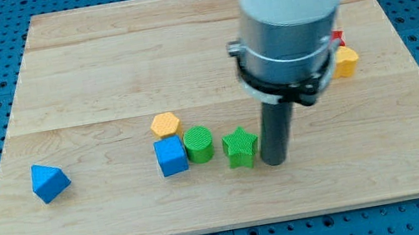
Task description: Move the blue triangle into the group of blocks
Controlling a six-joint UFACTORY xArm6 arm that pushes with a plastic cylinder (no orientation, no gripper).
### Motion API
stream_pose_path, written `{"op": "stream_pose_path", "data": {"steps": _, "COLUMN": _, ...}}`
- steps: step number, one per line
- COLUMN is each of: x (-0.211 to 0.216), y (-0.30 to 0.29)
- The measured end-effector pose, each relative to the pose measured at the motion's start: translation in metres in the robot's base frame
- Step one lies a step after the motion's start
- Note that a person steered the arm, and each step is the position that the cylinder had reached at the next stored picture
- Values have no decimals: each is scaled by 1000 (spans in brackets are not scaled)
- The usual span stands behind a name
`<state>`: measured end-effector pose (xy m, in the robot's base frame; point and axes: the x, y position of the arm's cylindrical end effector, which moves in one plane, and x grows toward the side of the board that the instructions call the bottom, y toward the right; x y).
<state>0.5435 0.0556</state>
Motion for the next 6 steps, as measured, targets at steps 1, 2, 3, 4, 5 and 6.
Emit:
{"op": "stream_pose_path", "data": {"steps": 1, "x": 18, "y": -68}}
{"op": "stream_pose_path", "data": {"steps": 2, "x": 75, "y": -109}}
{"op": "stream_pose_path", "data": {"steps": 3, "x": 71, "y": -226}}
{"op": "stream_pose_path", "data": {"steps": 4, "x": 48, "y": -302}}
{"op": "stream_pose_path", "data": {"steps": 5, "x": 5, "y": -304}}
{"op": "stream_pose_path", "data": {"steps": 6, "x": -24, "y": -270}}
